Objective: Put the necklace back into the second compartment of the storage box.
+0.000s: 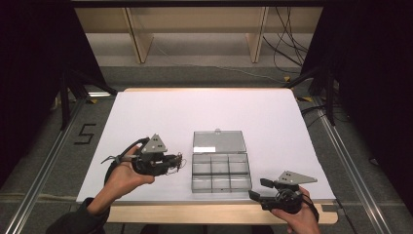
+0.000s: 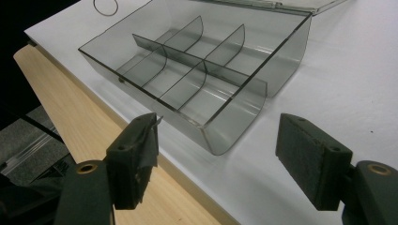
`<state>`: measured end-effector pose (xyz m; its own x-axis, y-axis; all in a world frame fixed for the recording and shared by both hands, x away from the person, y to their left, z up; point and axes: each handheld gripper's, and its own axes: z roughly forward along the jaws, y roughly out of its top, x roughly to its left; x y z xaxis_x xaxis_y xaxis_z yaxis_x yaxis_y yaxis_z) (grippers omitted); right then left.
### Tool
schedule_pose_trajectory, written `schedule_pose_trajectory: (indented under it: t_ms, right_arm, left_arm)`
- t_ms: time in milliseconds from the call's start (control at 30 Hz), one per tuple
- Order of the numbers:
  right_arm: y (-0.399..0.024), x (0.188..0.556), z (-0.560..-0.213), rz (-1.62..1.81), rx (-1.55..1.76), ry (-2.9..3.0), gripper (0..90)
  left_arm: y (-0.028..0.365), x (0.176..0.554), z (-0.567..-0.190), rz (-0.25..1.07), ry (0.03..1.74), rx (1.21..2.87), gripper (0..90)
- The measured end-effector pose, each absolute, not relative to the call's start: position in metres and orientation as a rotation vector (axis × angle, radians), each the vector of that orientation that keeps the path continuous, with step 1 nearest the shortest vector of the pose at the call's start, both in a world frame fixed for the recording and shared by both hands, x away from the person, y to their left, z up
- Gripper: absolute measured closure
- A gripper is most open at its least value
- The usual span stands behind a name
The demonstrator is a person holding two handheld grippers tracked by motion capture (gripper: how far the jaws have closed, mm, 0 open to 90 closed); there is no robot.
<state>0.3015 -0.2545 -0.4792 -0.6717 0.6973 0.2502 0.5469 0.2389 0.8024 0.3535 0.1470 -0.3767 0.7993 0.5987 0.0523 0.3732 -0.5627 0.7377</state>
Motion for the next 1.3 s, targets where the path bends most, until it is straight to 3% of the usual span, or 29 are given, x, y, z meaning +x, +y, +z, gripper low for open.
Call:
schedule_pose_trajectory:
  t_ms: [533, 1300]
  right_arm:
    - [-0.255, 0.302, -0.48, 1.407, 1.176, 2.34, 31.1]
    - [-0.256, 0.302, -0.48, 1.414, 1.178, 2.347, 31.1]
  left_arm:
    - [0.106, 0.373, -0.355, 0.339, 0.651, 2.241, 79.6]
    - [0.057, 0.392, -0.373, 0.255, 0.616, 2.245, 79.6]
